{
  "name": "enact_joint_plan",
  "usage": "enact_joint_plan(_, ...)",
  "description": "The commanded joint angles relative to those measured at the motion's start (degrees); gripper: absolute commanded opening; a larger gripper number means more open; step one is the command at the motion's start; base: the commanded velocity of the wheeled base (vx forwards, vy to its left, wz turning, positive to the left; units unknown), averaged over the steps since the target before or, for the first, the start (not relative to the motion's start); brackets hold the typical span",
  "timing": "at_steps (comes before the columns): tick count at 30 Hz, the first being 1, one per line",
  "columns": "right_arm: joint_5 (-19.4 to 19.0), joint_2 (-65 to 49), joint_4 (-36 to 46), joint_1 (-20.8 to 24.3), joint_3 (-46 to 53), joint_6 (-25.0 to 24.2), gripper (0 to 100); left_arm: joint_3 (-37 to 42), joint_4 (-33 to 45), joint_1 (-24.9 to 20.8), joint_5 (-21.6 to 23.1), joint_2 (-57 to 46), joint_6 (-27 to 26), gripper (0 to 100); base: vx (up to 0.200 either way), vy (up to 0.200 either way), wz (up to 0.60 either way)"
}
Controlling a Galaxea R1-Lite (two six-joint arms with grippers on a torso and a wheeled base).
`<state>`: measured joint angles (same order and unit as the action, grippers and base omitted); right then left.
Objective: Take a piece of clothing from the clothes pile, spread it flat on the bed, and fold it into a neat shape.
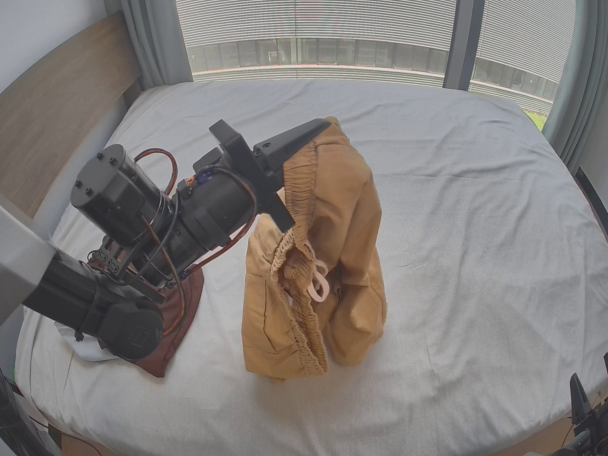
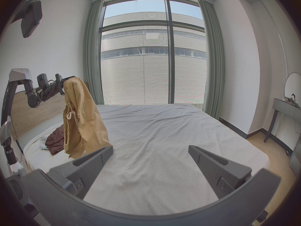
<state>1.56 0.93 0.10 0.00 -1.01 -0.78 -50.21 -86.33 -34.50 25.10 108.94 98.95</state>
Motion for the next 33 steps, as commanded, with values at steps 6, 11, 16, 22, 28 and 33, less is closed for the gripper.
enact_joint_plan(6,0.0,-0.6,0.0,0.0,1.0,0.0,100,-5.1,0.1,-3.8,0.2,3.2,1.7,0,0.0,0.0,0.0)
enact_joint_plan(11,0.0,-0.6,0.0,0.0,1.0,0.0,100,-8.8,0.1,-6.0,0.4,4.5,4.6,0,0.0,0.0,0.0)
enact_joint_plan(16,0.0,-0.7,0.0,0.1,1.0,0.0,100,-11.0,0.2,-7.7,0.3,5.8,4.7,0,0.0,0.0,0.0)
enact_joint_plan(22,0.0,-0.6,0.0,0.1,1.0,0.0,100,-12.7,0.0,-10.2,0.2,6.6,4.7,0,0.0,0.0,0.0)
enact_joint_plan(28,0.0,-0.6,0.0,0.0,1.0,0.0,100,-15.3,0.1,-12.5,-0.3,7.3,4.7,0,0.0,0.0,0.0)
enact_joint_plan(33,0.0,-0.7,0.0,0.0,1.0,0.0,100,-17.0,0.0,-13.2,-0.9,8.0,4.8,0,0.0,0.0,0.0)
